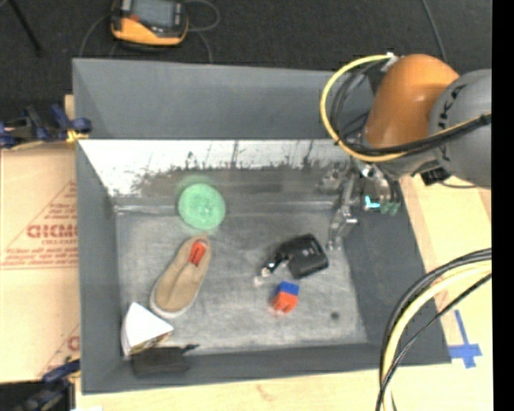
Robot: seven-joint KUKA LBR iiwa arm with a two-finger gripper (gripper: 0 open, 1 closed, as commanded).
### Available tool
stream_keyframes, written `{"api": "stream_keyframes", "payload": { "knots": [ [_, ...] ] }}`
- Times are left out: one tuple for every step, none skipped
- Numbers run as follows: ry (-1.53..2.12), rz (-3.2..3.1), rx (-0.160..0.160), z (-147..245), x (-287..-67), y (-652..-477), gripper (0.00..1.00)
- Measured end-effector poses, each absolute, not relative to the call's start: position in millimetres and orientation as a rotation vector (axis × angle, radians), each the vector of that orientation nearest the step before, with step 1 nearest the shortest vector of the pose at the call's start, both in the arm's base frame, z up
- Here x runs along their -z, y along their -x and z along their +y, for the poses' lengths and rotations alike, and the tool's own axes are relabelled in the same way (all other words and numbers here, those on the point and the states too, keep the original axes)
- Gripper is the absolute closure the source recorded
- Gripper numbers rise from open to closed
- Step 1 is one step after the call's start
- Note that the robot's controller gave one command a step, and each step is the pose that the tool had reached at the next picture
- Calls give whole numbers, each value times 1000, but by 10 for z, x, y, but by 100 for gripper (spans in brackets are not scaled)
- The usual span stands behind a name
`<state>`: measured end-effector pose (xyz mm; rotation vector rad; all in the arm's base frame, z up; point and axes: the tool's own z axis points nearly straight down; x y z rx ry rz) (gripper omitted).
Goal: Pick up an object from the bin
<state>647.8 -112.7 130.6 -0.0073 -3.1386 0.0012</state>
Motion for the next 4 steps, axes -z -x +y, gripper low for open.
{"api": "stream_keyframes", "payload": {
  "knots": [
    [5,-3147,-3,-1126,-1353,-6499,0],
    [-353,-3133,-12,-662,-766,-6207,100],
    [-354,-3133,-13,-662,-766,-6207,100],
    [-370,-3125,-3,-389,-2723,-6259,100]
  ]
}}
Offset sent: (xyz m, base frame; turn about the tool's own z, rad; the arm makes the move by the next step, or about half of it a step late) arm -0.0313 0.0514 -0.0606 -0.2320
